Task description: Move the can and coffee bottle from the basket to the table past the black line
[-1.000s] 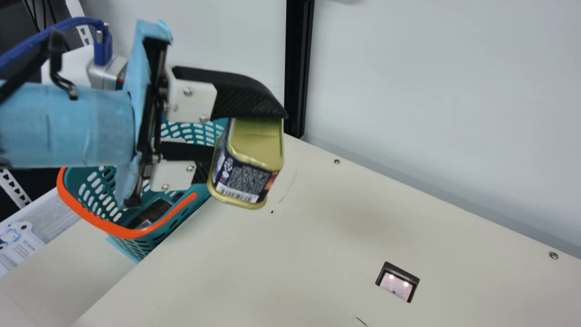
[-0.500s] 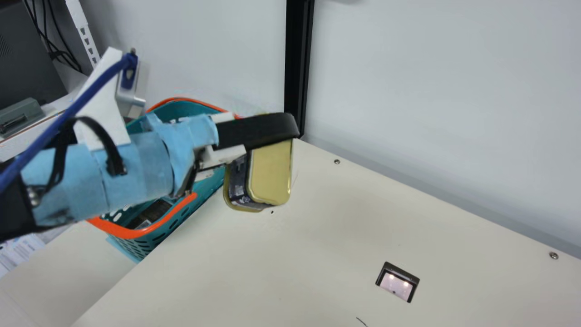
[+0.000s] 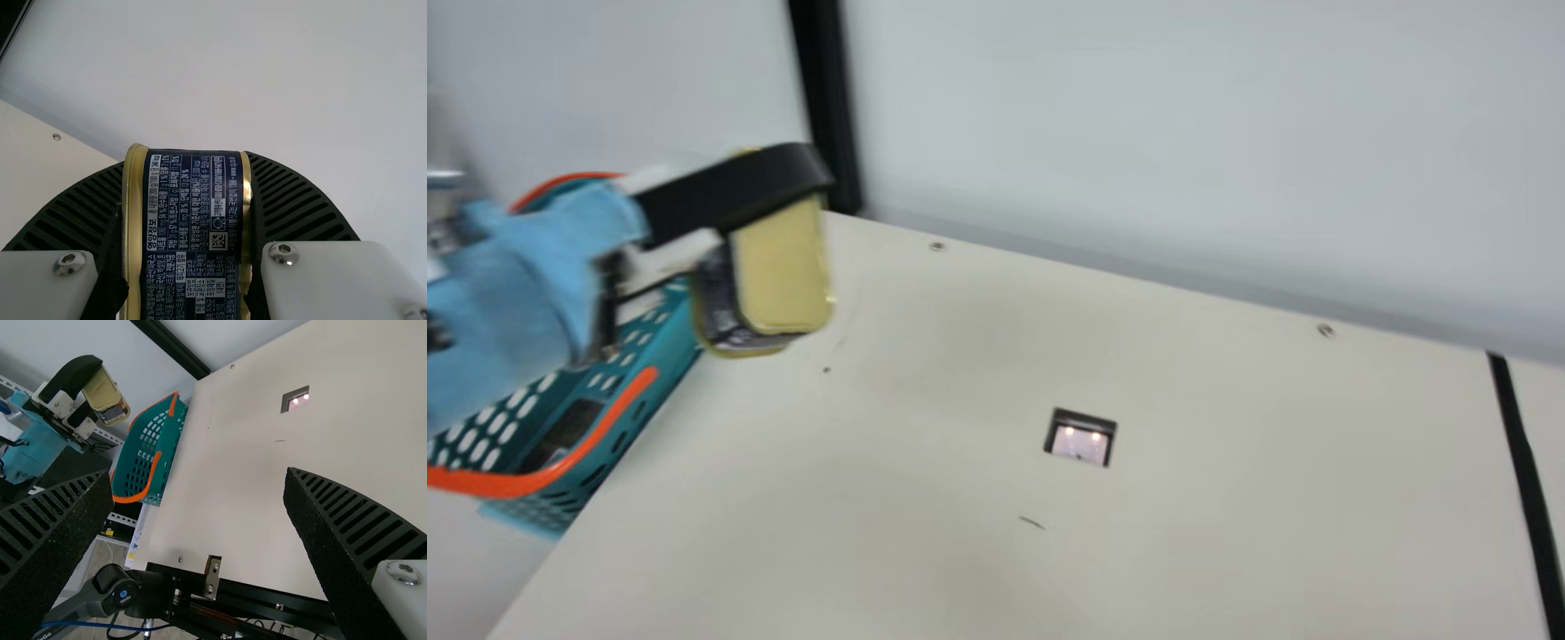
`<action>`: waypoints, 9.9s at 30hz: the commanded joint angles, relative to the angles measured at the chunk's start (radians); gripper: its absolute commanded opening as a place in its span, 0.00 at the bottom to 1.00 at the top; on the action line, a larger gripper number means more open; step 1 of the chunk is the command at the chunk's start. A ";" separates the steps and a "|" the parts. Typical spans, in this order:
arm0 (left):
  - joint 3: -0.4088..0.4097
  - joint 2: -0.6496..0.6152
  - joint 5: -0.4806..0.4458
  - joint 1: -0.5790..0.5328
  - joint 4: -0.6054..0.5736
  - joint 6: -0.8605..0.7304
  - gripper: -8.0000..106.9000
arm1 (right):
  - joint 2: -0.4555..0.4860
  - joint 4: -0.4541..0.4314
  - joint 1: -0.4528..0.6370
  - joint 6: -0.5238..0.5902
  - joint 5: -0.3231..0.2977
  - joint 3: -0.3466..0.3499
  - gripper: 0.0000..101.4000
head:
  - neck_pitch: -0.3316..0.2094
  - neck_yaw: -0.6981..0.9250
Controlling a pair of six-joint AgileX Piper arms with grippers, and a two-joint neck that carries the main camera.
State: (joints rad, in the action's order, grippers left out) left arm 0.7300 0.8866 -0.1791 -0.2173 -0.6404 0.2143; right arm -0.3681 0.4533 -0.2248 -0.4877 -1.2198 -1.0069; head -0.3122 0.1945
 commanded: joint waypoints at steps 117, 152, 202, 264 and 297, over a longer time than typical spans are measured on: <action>0.456 1.270 0.786 -0.316 0.688 0.211 0.16 | 0.000 0.000 0.000 0.000 0.000 0.000 1.00 | 0.113 -0.213; 0.282 1.124 0.907 -0.333 0.598 0.132 0.16 | 0.000 0.000 0.000 0.000 0.000 0.000 1.00 | 0.113 -0.213; 0.338 0.689 -0.544 -0.287 0.383 -1.151 0.16 | 0.000 0.000 0.000 0.000 0.000 0.000 1.00 | 0.113 -0.213; -0.144 0.120 0.161 -0.097 -0.299 -1.556 0.85 | -0.773 0.050 0.004 0.724 0.044 -0.277 1.00 | 0.113 -0.213; -0.354 -0.039 0.278 0.098 0.186 -1.119 0.85 | -1.181 -0.288 -0.289 1.230 0.017 -0.482 1.00 | 0.113 -0.213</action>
State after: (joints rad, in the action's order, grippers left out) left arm 0.3759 0.8602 0.1190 -0.1478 -0.4778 -0.9275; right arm -1.5345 0.2018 -0.4652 0.7377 -1.2022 -1.4786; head -0.1996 -0.0154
